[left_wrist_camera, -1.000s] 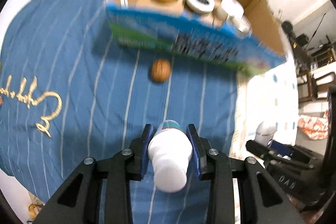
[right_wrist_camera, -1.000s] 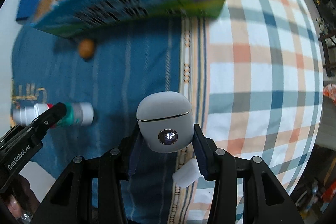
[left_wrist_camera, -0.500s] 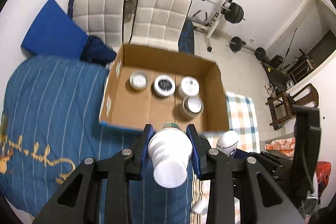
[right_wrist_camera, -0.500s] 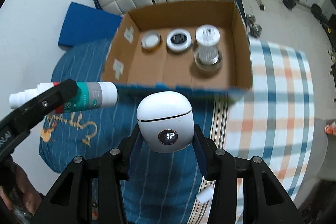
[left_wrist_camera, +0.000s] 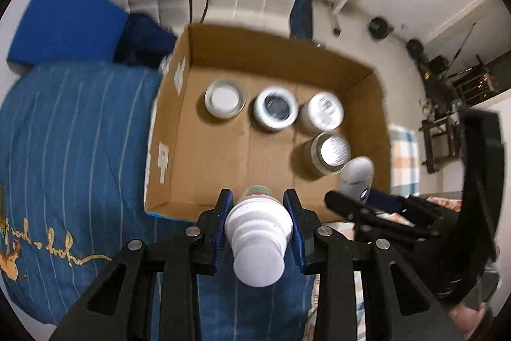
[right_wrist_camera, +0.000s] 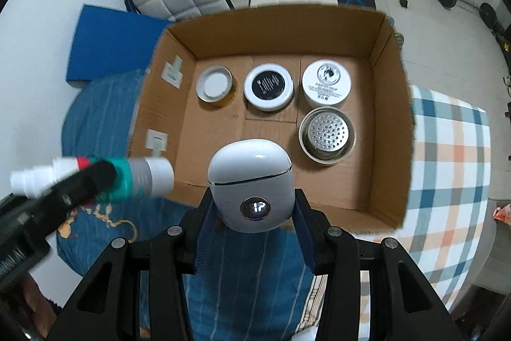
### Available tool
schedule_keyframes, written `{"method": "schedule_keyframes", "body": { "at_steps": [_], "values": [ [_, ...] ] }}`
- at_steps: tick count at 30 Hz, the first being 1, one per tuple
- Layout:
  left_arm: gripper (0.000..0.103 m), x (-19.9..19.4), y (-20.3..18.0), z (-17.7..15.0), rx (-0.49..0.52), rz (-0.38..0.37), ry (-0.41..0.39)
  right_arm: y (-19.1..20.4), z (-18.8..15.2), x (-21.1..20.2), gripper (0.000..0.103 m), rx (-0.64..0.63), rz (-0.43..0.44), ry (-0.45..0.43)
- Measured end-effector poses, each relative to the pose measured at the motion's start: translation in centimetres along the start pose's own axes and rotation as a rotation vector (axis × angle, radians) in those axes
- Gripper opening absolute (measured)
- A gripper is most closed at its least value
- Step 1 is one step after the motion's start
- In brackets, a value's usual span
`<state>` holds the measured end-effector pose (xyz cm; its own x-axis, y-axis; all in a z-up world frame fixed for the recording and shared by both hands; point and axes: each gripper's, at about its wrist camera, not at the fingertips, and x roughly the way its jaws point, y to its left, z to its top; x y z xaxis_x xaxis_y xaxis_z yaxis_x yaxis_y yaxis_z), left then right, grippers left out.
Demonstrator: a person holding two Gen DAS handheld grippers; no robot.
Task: Organize rigid objects
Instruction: 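Carry the spray bottle and earbud case into the box and release both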
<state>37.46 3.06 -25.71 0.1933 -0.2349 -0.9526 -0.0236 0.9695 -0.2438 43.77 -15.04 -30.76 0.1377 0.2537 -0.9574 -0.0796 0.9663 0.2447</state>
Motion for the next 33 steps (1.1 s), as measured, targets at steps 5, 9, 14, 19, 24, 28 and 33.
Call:
{"method": "schedule_keyframes", "body": {
  "at_steps": [5,9,14,19,24,28,33],
  "values": [
    [0.03,6.6,2.0,2.4,-0.043,0.032,0.143,-0.6,1.9,5.8,0.048,0.016,-0.01,0.116],
    [0.03,9.5,3.1,4.0,-0.054,0.088,0.18,-1.0,3.1,9.5,0.048,0.022,-0.039,0.176],
    [0.03,11.6,4.5,5.9,-0.091,0.106,0.164,-1.2,3.9,12.3,0.048,0.025,-0.06,0.216],
    [0.03,12.5,5.1,7.3,-0.095,0.122,0.154,-1.1,4.4,14.4,0.048,0.026,-0.079,0.245],
    [0.03,14.7,5.4,6.3,-0.062,0.183,0.193,-1.2,4.8,15.8,0.048,0.026,-0.095,0.267],
    [0.03,16.3,4.8,4.4,-0.002,0.232,0.214,-1.0,4.8,16.4,0.049,0.014,-0.101,0.275],
    [0.03,16.0,4.9,4.0,0.004,0.23,0.215,-0.8,4.5,16.8,0.049,0.007,-0.118,0.274]
  ]
}}
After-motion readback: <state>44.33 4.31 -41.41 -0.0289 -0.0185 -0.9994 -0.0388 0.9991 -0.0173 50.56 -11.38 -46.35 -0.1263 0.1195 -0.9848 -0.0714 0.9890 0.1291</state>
